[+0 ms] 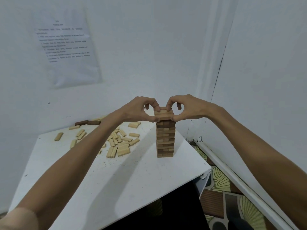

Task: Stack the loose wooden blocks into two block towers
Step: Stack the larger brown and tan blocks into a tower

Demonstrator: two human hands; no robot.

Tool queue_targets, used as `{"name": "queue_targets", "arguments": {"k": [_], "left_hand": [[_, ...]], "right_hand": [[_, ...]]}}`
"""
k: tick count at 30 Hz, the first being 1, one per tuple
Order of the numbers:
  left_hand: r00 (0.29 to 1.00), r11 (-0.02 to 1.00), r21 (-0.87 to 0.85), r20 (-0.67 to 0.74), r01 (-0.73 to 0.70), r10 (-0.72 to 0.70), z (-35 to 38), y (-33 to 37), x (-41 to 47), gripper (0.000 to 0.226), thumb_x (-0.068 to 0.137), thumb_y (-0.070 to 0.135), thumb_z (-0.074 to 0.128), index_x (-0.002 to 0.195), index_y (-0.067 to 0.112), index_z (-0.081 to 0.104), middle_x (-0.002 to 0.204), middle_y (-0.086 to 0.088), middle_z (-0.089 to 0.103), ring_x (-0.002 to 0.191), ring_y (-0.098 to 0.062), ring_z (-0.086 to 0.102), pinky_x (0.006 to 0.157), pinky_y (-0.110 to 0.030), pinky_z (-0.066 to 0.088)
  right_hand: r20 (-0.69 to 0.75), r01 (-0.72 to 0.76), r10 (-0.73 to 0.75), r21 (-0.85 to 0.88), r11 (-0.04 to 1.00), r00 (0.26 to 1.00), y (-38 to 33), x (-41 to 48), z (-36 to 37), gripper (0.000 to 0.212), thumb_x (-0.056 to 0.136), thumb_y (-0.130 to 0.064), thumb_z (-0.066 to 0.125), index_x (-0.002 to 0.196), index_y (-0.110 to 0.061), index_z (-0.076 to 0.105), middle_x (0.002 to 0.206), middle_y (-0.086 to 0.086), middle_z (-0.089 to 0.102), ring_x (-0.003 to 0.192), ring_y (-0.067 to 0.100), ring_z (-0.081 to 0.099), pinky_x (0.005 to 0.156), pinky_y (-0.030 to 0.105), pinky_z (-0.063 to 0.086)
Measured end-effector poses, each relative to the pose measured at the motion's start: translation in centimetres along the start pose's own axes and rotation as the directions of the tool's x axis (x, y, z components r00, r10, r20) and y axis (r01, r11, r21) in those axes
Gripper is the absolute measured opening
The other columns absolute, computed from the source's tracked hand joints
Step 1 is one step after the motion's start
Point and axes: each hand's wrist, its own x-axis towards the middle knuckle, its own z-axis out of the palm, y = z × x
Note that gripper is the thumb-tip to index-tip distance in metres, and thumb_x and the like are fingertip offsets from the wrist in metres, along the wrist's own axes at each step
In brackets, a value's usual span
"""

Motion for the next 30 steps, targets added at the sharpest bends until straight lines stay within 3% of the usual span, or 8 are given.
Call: {"name": "queue_targets", "arguments": {"k": [3,7,11,17,21,25,30], "left_hand": [[1.0,1.0,0.005,0.002,0.002,-0.002,0.16,-0.05,0.15,0.045,0.066,0.064,0.073,0.103,0.039,0.068,0.107,0.026,0.067,0.097,-0.009,0.055,0.091,-0.042,0.051],[1.0,1.0,0.003,0.006,0.006,-0.006,0.43,-0.02,0.26,0.047,0.065,0.064,0.072,0.104,0.038,0.069,0.106,0.028,0.066,0.096,-0.009,0.055,0.09,-0.04,0.05],[1.0,1.0,0.003,0.016,0.007,-0.007,0.42,0.01,0.15,0.047,0.064,0.064,0.072,0.103,0.038,0.069,0.105,0.032,0.065,0.096,-0.009,0.054,0.089,-0.039,0.049],[1.0,1.0,0.007,0.03,0.007,-0.007,0.61,-0.06,0.07,0.049,0.065,0.064,0.07,0.104,0.036,0.069,0.104,0.034,0.063,0.095,-0.007,0.053,0.089,-0.04,0.049],[1.0,1.0,0.012,0.024,0.008,-0.008,0.72,-0.05,0.1,0.049,0.064,0.065,0.07,0.104,0.036,0.069,0.104,0.033,0.063,0.095,-0.008,0.053,0.09,-0.04,0.049],[1.0,1.0,0.009,0.021,0.012,-0.012,0.67,0.0,0.15,0.049,0.064,0.066,0.07,0.104,0.037,0.069,0.104,0.032,0.064,0.096,-0.008,0.053,0.089,-0.039,0.048],[1.0,1.0,-0.007,0.018,0.025,-0.025,0.77,-0.23,0.25,0.047,0.064,0.065,0.073,0.103,0.04,0.069,0.105,0.029,0.065,0.097,-0.01,0.054,0.09,-0.04,0.049]], "right_hand": [[0.001,-0.001,0.001,0.004,1.0,1.0,0.19,0.01,0.0,0.033,0.082,-0.031,0.08,0.11,-0.038,0.064,0.104,-0.028,0.059,0.101,0.022,0.055,0.075,0.028,0.047],[0.016,0.0,0.0,0.003,1.0,1.0,0.3,-0.01,0.06,0.033,0.081,-0.031,0.08,0.109,-0.038,0.064,0.111,-0.022,0.062,0.099,0.027,0.057,0.081,0.041,0.051],[0.023,-0.001,0.001,0.005,1.0,1.0,0.25,-0.12,0.11,0.034,0.077,-0.038,0.077,0.108,-0.039,0.064,0.112,-0.02,0.063,0.099,0.028,0.057,0.083,0.045,0.052],[0.03,-0.013,0.013,-0.004,1.0,0.999,0.44,0.05,0.44,0.033,0.081,-0.034,0.08,0.109,-0.037,0.064,0.114,-0.017,0.063,0.099,0.028,0.057,0.086,0.046,0.052],[0.024,-0.024,0.024,0.002,1.0,0.999,0.47,0.01,0.56,0.039,0.073,-0.044,0.076,0.109,-0.039,0.064,0.114,-0.017,0.064,0.099,0.027,0.057,0.087,0.046,0.053],[0.012,-0.02,0.02,0.004,1.0,1.0,0.83,0.02,0.63,0.034,0.082,-0.032,0.081,0.112,-0.036,0.064,0.114,-0.019,0.062,0.1,0.026,0.057,0.086,0.042,0.051],[0.011,-0.021,0.02,0.013,1.0,1.0,1.04,0.16,0.77,0.035,0.084,-0.03,0.08,0.114,-0.034,0.063,0.116,-0.019,0.06,0.101,0.026,0.058,0.086,0.041,0.052]]}}
